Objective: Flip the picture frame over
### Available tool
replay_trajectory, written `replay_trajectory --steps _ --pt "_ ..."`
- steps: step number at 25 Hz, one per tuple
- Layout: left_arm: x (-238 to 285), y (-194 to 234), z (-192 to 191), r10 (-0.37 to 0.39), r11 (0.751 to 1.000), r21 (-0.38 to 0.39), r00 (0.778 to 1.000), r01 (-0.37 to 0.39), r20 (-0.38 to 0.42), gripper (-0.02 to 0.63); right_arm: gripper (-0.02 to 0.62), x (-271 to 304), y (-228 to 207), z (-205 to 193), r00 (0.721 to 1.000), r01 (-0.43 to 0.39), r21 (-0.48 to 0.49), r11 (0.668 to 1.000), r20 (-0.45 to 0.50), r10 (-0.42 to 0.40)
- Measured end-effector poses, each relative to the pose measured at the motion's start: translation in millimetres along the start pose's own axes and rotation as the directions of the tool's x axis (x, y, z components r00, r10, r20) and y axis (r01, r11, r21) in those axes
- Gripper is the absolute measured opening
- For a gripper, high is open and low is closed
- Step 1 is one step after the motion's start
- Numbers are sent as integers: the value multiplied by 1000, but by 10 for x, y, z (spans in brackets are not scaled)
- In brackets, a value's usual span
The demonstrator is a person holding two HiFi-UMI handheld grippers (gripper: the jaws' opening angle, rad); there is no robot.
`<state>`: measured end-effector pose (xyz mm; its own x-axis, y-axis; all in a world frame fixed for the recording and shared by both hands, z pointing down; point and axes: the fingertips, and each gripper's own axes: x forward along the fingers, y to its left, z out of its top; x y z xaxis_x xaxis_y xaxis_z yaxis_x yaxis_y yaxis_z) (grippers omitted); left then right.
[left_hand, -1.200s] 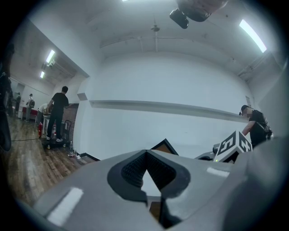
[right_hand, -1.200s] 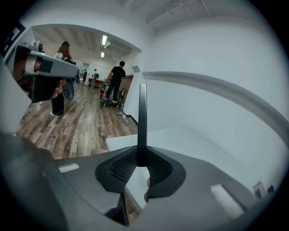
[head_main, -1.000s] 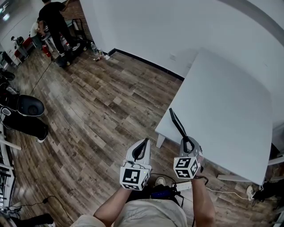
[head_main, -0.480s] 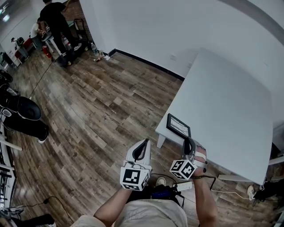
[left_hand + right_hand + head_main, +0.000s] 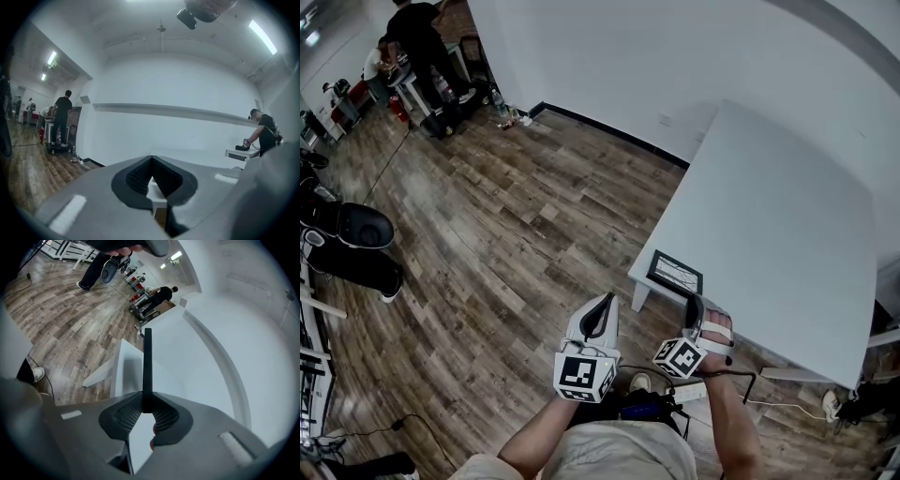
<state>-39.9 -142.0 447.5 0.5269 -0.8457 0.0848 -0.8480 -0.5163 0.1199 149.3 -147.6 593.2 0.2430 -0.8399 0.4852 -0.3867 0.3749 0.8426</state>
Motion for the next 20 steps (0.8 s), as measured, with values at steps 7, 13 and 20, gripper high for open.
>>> replay_trajectory --steps 7,13,20 --pt "-21 11 -56 3 1000 -1 1000 -3 -7 2 87 47 170 -5 1000 -7 -69 998 -30 5" --pt "-14 -14 -93 3 1000 0 1000 -3 -21 2 92 77 254 -9 999 -26 -109 994 -39 21" --pt "-61 -14 -109 5 1000 -5 1000 -5 -21 2 97 99 425 -36 996 -60 -156 986 -67 50"
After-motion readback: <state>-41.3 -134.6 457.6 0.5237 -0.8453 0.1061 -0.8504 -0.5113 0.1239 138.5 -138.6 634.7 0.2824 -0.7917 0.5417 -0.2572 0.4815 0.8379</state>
